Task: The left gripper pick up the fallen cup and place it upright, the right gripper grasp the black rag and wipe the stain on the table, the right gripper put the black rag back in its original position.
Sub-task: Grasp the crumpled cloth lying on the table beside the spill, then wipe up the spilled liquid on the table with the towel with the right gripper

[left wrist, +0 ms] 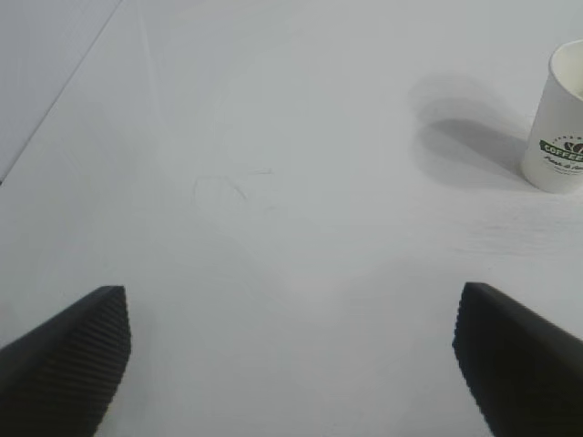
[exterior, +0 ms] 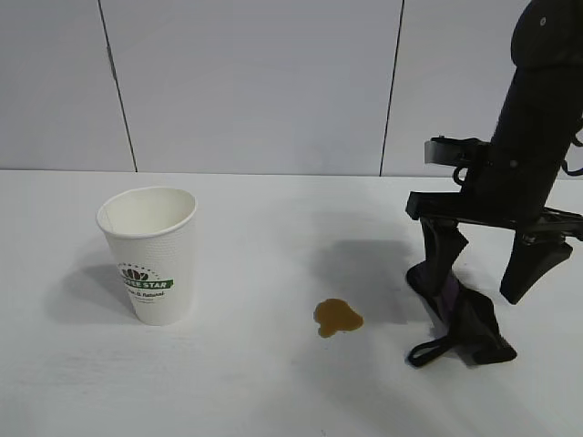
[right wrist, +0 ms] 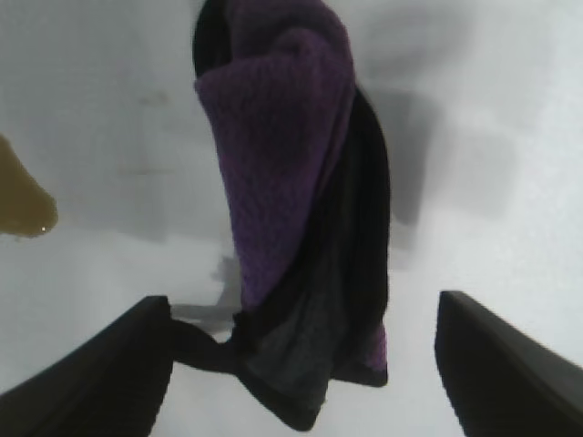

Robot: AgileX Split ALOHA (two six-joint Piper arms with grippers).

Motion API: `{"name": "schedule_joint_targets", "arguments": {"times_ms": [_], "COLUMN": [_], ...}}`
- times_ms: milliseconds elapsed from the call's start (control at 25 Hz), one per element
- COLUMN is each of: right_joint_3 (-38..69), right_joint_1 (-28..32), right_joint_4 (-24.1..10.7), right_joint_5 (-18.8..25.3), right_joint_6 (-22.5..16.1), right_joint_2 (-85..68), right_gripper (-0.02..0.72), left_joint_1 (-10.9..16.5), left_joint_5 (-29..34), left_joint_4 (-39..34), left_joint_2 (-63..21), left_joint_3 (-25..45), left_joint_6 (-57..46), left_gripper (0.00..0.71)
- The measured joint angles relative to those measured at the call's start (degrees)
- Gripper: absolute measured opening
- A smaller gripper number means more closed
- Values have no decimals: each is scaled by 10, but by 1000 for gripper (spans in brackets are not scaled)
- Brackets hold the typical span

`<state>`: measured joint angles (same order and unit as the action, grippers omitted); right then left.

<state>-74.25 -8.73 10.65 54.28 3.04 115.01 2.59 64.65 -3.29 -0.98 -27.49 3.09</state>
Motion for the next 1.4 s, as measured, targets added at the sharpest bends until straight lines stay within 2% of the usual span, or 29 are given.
{"name": "schedule_joint_targets", "arguments": {"times_ms": [400,480,560,720,800,1000,1160,1400], "right_joint_3": [-1,-1,-2,-2,-3,-6,-34,-82], "right_joint_1": [0,0,0,0,0,0,-4,-69], "right_joint_4": [-15,-16,-19,-19,-19,-14,11,53], "right_joint_5": [-11,-15,-18,-19,-19,-14,13,25], "right_joint_6": [-2,-2,-3,-3,-3,-3,-2,1], "right_joint_2": [23,25,28,30,30,30,30,30], "right_gripper": [543,510,422,134,82,82,82,82], "left_joint_1": [0,0,0,0,0,0,0,0], "left_joint_5": [0,0,0,0,0,0,0,0], "left_joint_4": [0,0,0,0,0,0,0,0], "left_joint_2": [0,0,0,0,0,0,0,0], "left_joint_3": [0,0,0,0,0,0,0,0], "left_joint_6": [0,0,0,0,0,0,0,0], "left_gripper": [694,694,694,694,694,694,694,694]}}
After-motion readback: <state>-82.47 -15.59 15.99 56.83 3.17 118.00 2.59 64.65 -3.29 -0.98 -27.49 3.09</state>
